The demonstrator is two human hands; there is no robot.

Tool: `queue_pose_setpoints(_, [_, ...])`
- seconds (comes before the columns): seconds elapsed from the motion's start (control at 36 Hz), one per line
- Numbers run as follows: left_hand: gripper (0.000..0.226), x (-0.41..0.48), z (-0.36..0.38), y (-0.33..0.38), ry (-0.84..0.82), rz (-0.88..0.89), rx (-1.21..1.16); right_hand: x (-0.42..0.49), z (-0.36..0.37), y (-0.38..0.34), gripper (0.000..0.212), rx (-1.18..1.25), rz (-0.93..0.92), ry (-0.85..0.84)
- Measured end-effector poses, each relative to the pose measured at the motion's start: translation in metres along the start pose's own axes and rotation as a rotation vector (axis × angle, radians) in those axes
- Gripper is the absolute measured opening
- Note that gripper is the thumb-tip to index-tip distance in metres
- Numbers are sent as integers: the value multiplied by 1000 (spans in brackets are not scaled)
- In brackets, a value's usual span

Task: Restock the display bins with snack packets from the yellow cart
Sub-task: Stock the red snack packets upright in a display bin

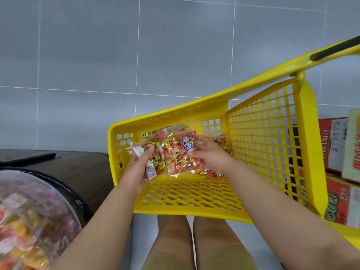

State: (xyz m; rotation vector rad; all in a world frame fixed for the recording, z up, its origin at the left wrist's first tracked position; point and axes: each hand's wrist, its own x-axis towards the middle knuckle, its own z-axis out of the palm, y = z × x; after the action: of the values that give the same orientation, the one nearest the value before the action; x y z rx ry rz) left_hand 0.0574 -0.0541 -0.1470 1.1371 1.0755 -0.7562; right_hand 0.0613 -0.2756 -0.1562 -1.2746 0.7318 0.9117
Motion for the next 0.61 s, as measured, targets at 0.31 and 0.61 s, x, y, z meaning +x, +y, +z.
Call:
queue_pose_setpoints(0.31, [79, -6, -7, 3, -116, 87, 285, 8, 39, 17, 74, -90, -49, -185])
queue_pose_setpoints(0.61, [56, 8, -11, -18, -43, 182, 97, 69, -27, 20, 83, -927, -12, 208])
